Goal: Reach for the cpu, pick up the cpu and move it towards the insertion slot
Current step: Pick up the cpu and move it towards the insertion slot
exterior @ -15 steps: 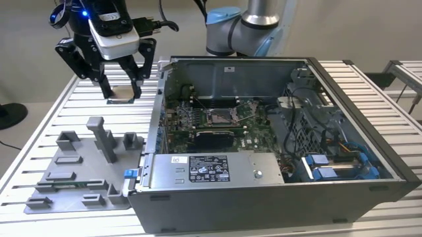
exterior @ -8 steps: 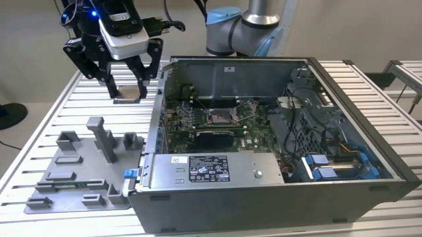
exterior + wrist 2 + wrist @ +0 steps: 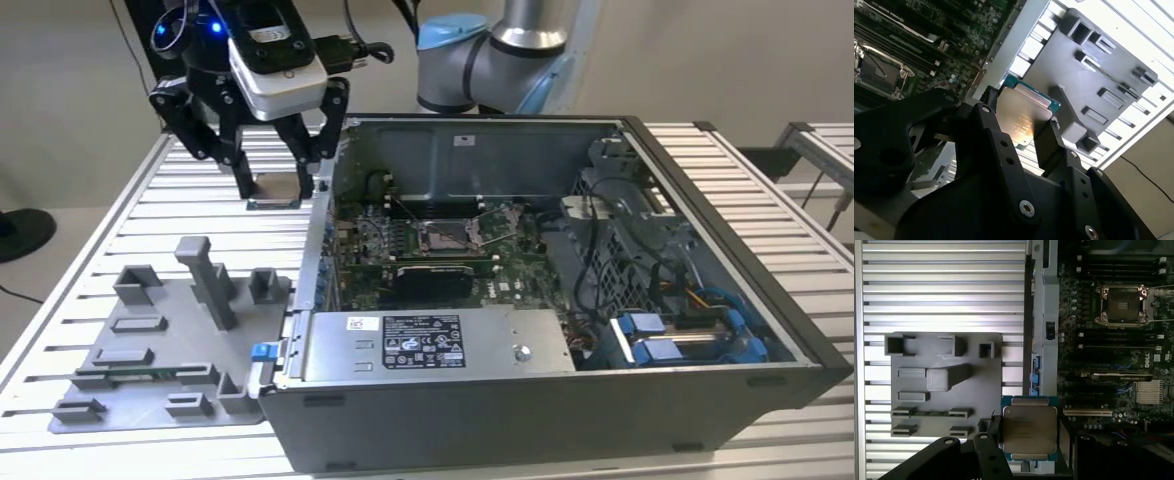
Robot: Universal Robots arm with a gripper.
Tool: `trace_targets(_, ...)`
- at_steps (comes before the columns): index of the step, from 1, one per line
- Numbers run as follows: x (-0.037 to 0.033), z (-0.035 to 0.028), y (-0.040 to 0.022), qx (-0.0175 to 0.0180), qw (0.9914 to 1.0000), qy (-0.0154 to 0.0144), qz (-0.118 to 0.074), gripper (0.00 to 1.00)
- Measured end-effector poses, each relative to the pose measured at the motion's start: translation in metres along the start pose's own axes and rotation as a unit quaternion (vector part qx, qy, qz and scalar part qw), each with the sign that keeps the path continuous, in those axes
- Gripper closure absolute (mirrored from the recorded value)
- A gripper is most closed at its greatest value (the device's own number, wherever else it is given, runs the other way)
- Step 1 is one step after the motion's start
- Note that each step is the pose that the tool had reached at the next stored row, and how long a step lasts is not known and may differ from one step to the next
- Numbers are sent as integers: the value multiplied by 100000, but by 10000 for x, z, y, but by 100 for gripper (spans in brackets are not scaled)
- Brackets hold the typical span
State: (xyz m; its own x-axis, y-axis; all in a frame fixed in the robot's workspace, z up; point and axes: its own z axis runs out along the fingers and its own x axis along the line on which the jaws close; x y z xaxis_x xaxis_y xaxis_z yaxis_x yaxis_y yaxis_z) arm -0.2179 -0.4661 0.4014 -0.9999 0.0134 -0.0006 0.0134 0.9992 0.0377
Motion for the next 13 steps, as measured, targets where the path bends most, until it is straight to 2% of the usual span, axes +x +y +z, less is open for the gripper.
trace_targets(13, -235, 1, 3, -6, 100000, -3, -1, 100)
